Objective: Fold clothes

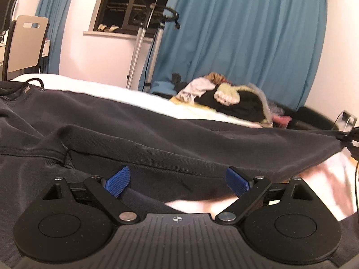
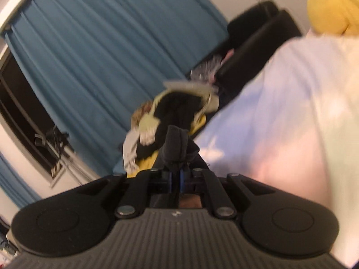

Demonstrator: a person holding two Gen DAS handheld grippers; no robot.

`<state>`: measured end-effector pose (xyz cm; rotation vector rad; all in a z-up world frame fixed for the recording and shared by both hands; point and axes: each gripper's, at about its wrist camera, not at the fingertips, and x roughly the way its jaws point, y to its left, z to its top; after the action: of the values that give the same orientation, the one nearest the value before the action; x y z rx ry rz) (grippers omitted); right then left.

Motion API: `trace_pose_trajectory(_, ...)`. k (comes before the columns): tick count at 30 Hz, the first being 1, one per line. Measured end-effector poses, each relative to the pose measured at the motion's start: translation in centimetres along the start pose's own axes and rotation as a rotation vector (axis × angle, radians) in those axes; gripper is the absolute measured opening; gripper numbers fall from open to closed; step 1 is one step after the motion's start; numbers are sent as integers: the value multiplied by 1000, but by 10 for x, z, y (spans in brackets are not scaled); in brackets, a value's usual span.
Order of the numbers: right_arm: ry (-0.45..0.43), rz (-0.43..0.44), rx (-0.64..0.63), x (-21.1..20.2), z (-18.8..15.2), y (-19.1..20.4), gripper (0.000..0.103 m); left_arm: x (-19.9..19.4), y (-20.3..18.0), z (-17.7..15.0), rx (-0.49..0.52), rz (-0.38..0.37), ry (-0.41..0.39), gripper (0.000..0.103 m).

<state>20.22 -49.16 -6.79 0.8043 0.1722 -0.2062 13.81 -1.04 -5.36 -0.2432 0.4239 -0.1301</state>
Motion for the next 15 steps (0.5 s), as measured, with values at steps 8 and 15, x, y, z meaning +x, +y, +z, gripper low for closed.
trace_pose_trajectory(8,246,-303,308,-47,-31,-76,8,-8,55,16,-396,-228,50,94)
trace_pose_trajectory(15,236,-286,325,-72,-37,-73,10,38,122,7,-842,-304,211,89)
